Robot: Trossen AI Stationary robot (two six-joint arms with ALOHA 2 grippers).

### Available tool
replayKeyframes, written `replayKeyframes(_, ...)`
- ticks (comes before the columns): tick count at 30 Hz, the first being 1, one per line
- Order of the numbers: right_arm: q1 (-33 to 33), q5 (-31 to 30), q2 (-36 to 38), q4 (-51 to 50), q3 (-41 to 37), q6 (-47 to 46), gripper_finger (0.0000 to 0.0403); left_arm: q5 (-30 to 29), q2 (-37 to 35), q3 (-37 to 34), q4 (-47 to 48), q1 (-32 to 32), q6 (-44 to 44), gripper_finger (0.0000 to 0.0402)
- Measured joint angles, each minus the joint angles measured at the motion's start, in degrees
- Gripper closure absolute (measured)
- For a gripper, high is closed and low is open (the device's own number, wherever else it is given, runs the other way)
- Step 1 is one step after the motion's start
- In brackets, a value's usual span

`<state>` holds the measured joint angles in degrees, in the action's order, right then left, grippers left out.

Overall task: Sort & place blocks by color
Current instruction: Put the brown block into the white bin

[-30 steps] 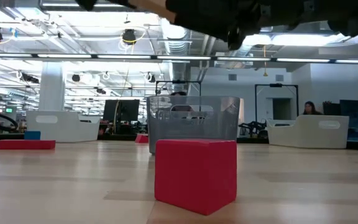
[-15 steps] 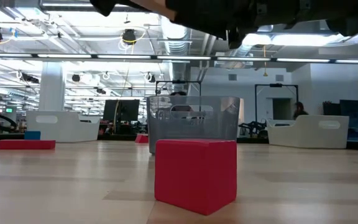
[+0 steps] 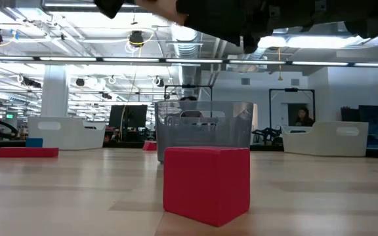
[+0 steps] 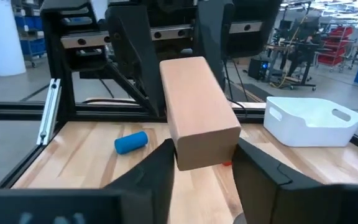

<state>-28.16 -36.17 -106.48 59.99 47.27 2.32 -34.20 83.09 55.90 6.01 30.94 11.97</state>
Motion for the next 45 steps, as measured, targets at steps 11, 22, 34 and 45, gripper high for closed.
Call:
replayKeyframes(11,-0.9,-15.0,0.0,-4.2,0.0,-7.0,0.0159,-7.0,-4.6,0.7,13.6,-0.1,11.6,0.0297)
replayKeyframes(22,-0.2,-14.9,0.0,-4.2,0.0,-11.3,0.0202,-21.1,-17.5,0.1,45.4,-8.3,30.1,0.0295)
replayKeyframes(34,-0.5,-14.8,0.0,-6.3,0.0,-12.4,0.0234,-15.1,-21.3,-0.8,52.2,-37.2,22.1,0.0293)
replayKeyframes(45,-4.6,-20.9,0.0,-19.5,0.0,-21.8,0.0237,7.9,-20.6,-0.8,47.1,-70.8,4.8,0.0293)
